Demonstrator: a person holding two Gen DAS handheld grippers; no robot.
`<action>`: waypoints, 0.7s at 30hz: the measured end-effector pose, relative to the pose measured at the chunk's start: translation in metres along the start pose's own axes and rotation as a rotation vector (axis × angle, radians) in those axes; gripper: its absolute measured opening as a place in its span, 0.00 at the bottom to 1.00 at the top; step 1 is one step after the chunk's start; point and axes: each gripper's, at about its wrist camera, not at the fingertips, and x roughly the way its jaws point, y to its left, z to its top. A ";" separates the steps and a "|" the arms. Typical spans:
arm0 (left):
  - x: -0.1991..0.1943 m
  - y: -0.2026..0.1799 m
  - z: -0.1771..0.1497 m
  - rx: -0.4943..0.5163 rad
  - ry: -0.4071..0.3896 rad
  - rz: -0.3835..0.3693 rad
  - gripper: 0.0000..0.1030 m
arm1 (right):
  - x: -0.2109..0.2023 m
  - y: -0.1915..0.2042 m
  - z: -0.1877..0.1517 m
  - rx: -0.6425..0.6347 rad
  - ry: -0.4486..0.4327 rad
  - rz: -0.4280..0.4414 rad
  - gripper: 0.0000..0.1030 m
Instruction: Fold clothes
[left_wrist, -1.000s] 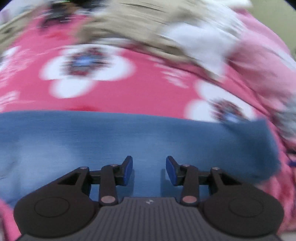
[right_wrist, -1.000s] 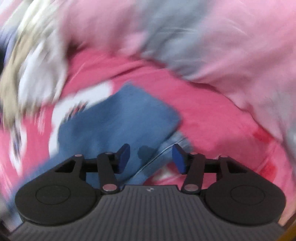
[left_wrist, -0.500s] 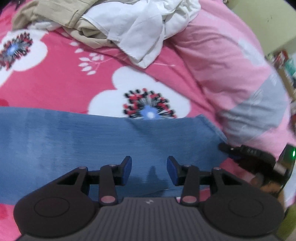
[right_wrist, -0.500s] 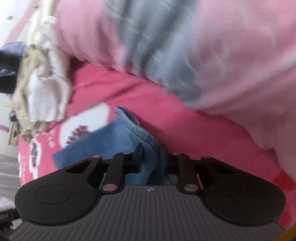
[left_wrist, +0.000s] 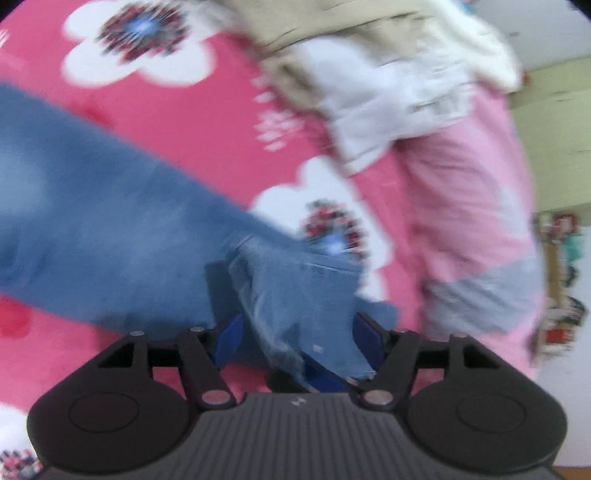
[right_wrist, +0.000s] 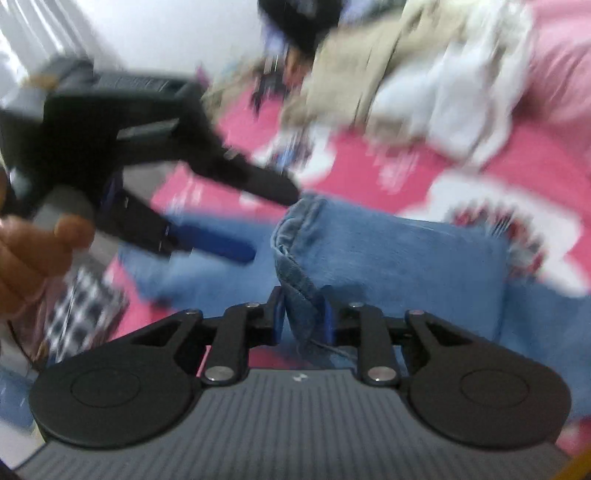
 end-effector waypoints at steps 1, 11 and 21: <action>0.007 0.004 -0.001 0.003 0.009 0.030 0.58 | -0.003 -0.003 -0.002 0.016 0.017 0.006 0.26; 0.026 0.018 -0.018 0.026 0.051 0.093 0.57 | -0.090 -0.205 -0.027 0.505 -0.089 -0.455 0.45; 0.031 0.027 -0.024 0.022 0.076 0.143 0.57 | -0.035 -0.203 -0.018 0.357 0.050 -0.451 0.11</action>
